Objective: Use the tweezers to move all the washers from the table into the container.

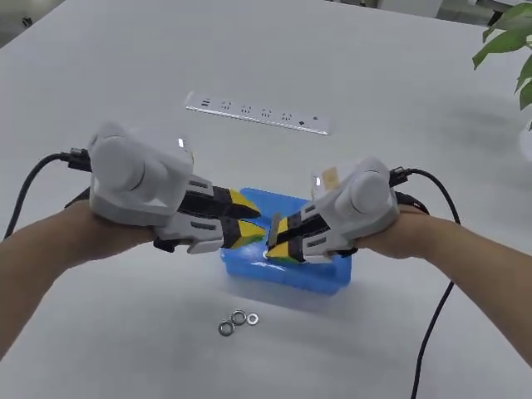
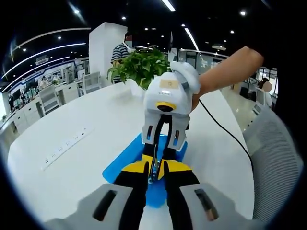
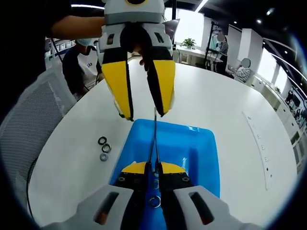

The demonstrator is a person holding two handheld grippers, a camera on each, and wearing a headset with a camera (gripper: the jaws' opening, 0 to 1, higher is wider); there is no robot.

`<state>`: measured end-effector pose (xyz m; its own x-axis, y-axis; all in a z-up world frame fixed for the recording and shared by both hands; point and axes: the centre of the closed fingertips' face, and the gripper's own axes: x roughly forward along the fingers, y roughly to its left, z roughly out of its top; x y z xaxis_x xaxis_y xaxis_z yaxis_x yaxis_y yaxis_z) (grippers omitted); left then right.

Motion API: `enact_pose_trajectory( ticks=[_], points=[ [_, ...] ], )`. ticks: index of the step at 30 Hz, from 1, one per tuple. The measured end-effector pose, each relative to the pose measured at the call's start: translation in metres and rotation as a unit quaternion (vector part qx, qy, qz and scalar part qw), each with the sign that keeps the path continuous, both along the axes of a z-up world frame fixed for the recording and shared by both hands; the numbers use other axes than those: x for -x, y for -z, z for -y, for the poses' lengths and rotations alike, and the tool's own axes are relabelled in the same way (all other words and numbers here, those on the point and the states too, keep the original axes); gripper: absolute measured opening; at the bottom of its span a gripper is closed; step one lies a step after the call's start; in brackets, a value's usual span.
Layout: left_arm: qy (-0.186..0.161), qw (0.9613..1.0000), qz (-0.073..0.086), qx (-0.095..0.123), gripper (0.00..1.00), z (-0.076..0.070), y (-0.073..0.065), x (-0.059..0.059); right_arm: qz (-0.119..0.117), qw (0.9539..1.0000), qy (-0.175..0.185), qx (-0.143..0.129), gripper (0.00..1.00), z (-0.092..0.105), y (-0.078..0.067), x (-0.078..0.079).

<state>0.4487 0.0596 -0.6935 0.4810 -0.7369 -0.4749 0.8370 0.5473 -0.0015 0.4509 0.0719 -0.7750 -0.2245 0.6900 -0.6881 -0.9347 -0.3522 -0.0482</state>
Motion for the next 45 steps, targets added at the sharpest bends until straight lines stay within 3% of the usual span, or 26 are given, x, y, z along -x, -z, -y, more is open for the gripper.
enact_pose_trajectory(
  ticks=[13,31,45],
  points=[
    [0.022,0.9996,0.016,-0.004,0.07,0.015,-0.001,-0.009,0.007,0.9999,-0.010,0.006,0.09,0.000,0.001,0.001],
    [0.030,0.9993,0.020,-0.009,0.05,0.015,-0.002,-0.008,0.017,0.9997,-0.011,0.012,0.12,0.000,0.001,0.000],
    [0.031,0.9989,0.037,-0.004,0.05,0.014,-0.016,-0.009,0.020,0.9998,-0.001,0.005,0.15,0.001,-0.010,0.000]
  ],
)
